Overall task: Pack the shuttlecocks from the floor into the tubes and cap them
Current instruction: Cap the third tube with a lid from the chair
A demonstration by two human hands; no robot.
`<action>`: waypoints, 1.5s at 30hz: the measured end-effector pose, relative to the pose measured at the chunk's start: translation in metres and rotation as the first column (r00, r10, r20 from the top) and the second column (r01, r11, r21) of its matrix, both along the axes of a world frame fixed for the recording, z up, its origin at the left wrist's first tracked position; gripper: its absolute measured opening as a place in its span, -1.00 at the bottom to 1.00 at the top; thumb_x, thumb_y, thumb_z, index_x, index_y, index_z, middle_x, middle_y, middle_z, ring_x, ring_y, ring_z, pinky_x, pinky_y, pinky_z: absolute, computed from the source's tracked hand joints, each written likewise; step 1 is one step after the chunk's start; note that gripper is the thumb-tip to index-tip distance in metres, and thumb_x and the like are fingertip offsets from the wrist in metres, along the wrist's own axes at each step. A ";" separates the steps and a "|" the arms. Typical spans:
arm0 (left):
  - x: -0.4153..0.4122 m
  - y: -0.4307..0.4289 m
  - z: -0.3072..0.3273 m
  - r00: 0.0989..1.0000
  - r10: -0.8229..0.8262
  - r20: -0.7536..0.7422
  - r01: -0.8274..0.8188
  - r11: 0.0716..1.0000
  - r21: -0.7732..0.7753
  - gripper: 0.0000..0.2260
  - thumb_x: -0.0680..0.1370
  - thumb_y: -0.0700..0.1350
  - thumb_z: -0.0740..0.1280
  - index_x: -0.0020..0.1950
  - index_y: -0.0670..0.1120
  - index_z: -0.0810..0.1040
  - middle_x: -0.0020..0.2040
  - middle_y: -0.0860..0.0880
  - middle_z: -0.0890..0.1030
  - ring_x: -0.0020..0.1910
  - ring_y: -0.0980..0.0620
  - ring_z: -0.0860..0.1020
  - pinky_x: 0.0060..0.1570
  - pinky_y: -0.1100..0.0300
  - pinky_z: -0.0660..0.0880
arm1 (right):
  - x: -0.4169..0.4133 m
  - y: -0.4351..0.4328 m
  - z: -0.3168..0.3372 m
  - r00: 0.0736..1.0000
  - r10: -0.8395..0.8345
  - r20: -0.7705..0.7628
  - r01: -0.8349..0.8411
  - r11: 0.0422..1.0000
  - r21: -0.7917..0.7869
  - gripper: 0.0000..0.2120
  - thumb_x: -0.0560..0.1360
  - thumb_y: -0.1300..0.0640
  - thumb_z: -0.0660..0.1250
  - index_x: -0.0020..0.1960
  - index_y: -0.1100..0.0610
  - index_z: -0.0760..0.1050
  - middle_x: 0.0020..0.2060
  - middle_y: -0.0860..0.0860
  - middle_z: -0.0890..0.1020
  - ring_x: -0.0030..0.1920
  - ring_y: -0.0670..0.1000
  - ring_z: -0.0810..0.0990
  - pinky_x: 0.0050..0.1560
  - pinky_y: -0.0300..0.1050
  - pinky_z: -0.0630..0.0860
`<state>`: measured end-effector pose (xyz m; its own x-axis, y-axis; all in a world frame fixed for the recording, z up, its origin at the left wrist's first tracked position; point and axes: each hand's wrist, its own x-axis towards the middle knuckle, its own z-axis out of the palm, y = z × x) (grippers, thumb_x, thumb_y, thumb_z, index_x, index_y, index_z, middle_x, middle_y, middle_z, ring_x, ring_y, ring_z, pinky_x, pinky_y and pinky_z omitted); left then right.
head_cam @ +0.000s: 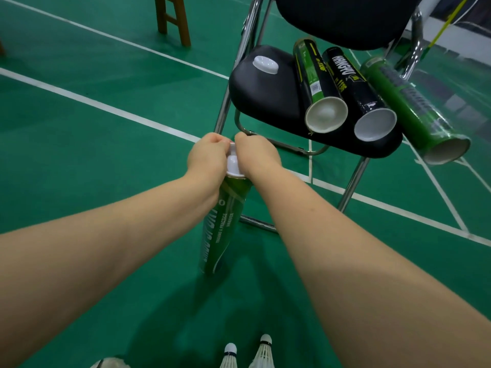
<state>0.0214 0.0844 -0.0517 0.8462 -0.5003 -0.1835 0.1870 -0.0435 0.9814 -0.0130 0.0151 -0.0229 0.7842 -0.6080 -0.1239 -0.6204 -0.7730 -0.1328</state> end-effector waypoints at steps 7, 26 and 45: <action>0.008 0.010 0.009 0.973 -0.151 -0.175 0.157 0.987 0.023 -0.83 0.58 -0.09 0.19 -0.12 -0.08 0.55 -0.17 -0.07 0.61 -0.19 -0.03 0.53 -0.24 0.17 0.43 | 0.003 -0.001 0.008 0.983 -0.150 0.104 0.111 0.944 0.312 -0.65 0.64 0.09 -0.02 0.35 0.22 0.29 0.23 0.23 0.45 0.19 0.25 0.45 0.09 0.05 0.40; -0.023 0.059 0.021 0.864 -0.504 -0.006 0.502 0.861 0.085 -0.80 0.36 0.07 0.36 -0.03 0.17 0.56 -0.08 0.07 0.64 -0.03 0.03 0.56 -0.03 -0.08 0.52 | -0.069 0.002 0.012 0.993 0.016 0.113 -0.107 0.492 0.864 -0.73 0.34 0.04 0.43 0.04 -0.08 0.53 -0.08 -0.05 0.62 -0.06 -0.02 0.59 0.03 0.02 0.55; -0.102 0.105 0.122 0.680 -0.330 0.655 0.430 0.903 0.009 -0.53 0.15 0.13 0.51 0.03 0.25 0.53 0.02 0.21 0.58 -0.03 0.28 0.55 -0.02 0.30 0.51 | -0.164 0.051 0.098 0.709 0.074 0.702 -0.475 0.785 0.397 -0.38 0.19 0.16 0.50 0.21 -0.11 0.45 0.01 -0.14 0.64 0.05 -0.16 0.60 0.07 -0.21 0.53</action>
<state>-0.0803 0.1897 0.0703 0.4690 -0.7814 0.4115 -0.4750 0.1696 0.8635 -0.1774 0.0664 0.0755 0.9092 -0.3435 0.2352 -0.0033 -0.5710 -0.8210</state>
